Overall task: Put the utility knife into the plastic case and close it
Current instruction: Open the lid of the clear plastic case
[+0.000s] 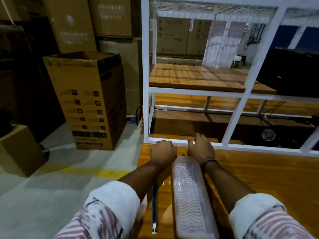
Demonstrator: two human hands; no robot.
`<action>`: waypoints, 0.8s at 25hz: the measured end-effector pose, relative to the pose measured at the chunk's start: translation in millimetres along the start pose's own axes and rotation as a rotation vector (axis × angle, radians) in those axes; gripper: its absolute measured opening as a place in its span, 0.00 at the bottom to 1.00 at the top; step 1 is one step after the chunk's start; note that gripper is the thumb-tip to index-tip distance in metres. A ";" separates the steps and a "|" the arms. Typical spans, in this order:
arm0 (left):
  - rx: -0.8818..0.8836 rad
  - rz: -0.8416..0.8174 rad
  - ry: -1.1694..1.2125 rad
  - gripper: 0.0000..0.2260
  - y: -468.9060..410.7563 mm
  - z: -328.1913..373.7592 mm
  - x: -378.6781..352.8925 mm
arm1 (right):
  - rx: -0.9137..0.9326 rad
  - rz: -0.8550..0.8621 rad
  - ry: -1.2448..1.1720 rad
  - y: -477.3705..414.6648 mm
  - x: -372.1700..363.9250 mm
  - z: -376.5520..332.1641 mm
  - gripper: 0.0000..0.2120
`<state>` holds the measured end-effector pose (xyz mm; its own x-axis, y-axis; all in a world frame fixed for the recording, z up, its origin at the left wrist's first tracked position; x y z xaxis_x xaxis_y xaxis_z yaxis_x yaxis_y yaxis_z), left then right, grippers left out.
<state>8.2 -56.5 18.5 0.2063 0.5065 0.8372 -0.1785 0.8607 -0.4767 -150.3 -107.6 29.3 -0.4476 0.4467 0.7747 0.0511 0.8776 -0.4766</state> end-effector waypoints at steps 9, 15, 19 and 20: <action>0.132 -0.081 0.047 0.15 37.5 5.4 -41.2 | -0.298 -0.163 -0.005 34.6 -36.0 53.5 0.22; 0.175 -0.061 0.079 0.18 39.9 3.4 -48.5 | -0.332 -0.136 -0.042 37.1 -44.5 57.7 0.24; 0.252 -0.069 0.144 0.20 42.4 -1.0 -52.7 | -0.336 -0.103 -0.032 39.0 -44.5 58.9 0.23; 0.252 -0.067 0.143 0.20 43.3 -1.4 -52.8 | -0.330 -0.101 -0.026 39.3 -43.1 58.2 0.23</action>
<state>-9.1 -45.9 -46.7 0.3557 0.4666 0.8098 -0.3899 0.8616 -0.3251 -180.9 -102.5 -47.0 -0.4878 0.3539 0.7980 0.2894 0.9280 -0.2347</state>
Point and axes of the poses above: each hand's wrist, its own y-axis away from the middle knuckle, its own x-axis out of the back of the hand, z = x × y, the point moved 6 cm from there along -y, towards the middle knuckle, and after that the axes turned 11 degrees about z, right-handed, at the moved point
